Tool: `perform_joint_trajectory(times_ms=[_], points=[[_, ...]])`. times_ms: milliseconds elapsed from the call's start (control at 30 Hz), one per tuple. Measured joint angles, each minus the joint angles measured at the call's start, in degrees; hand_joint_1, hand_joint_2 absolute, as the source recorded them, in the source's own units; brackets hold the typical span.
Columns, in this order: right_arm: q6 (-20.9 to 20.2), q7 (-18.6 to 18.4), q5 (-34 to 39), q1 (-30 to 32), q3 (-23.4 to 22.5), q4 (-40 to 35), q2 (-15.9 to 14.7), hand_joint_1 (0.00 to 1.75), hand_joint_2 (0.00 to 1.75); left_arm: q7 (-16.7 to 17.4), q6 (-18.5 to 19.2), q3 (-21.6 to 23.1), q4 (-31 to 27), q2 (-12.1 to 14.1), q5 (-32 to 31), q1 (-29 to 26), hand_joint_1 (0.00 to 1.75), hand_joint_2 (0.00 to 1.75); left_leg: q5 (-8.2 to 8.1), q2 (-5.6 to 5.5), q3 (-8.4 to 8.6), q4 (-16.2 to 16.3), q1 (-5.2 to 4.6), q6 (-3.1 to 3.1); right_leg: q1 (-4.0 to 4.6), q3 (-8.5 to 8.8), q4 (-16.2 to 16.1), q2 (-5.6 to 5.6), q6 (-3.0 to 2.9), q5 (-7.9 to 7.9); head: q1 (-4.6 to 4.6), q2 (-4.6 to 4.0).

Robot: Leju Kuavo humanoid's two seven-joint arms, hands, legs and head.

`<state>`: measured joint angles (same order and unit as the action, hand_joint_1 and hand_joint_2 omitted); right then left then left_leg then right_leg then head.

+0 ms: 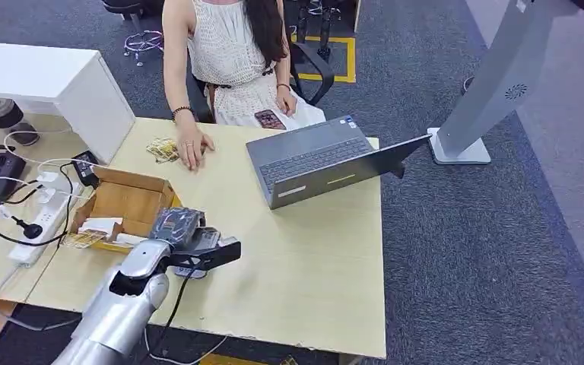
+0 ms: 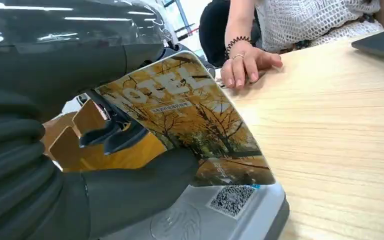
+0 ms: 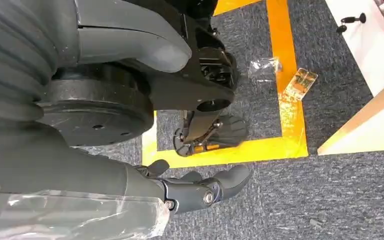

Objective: Pass the card to the sensor for recognition and then transmit it.

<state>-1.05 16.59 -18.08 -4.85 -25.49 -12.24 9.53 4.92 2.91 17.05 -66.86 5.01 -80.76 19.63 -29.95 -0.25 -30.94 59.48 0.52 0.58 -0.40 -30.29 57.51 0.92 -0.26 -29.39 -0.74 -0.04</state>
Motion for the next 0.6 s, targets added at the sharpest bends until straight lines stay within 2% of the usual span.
perform_joint_trajectory(times_ms=[100, 200, 400, 600], points=[[-0.1, 0.3, -0.4, 0.1, -0.4, 0.0, 0.0, 0.0, 1.75, 1.0, -3.6, 0.0, -0.6, -0.1, 0.1, 0.7, 1.75, 1.75, 0.0, 0.0, -0.01, 0.0, 0.0, 0.0, 0.0, 0.0, 0.0, 0.0, 0.0, 0.0, 0.0, 0.0], [-0.1, 0.7, -0.6, 0.3, -0.5, 0.0, 0.0, 0.0, 1.75, 2.0, -8.0, 0.0, -3.6, -0.2, -0.1, 1.7, 1.75, 1.75, 0.0, -0.02, -0.03, 0.0, 0.0, 0.0, 0.0, 0.0, 0.0, -0.01, 0.0, 0.0, 0.0, 0.0], [-0.5, 1.0, -2.2, 0.2, -0.6, 0.0, 0.1, 0.0, 1.75, 3.1, -16.8, 0.0, -9.1, 0.1, -4.0, 6.1, 1.75, 1.75, 0.0, -0.03, -0.05, 0.0, 0.0, 0.01, 0.0, 0.02, 0.0, -0.02, 0.02, 0.02, 0.0, 0.0], [-0.2, -0.8, -3.9, -0.2, -0.6, 0.0, 0.9, 0.0, 1.75, 2.2, -16.2, -1.4, -6.2, 1.4, -6.4, 13.9, 1.75, 1.75, 0.1, -0.04, -0.04, 0.0, 0.04, 0.0, 0.01, 0.0, 0.0, -0.03, -0.02, 0.09, 0.02, 0.0]])
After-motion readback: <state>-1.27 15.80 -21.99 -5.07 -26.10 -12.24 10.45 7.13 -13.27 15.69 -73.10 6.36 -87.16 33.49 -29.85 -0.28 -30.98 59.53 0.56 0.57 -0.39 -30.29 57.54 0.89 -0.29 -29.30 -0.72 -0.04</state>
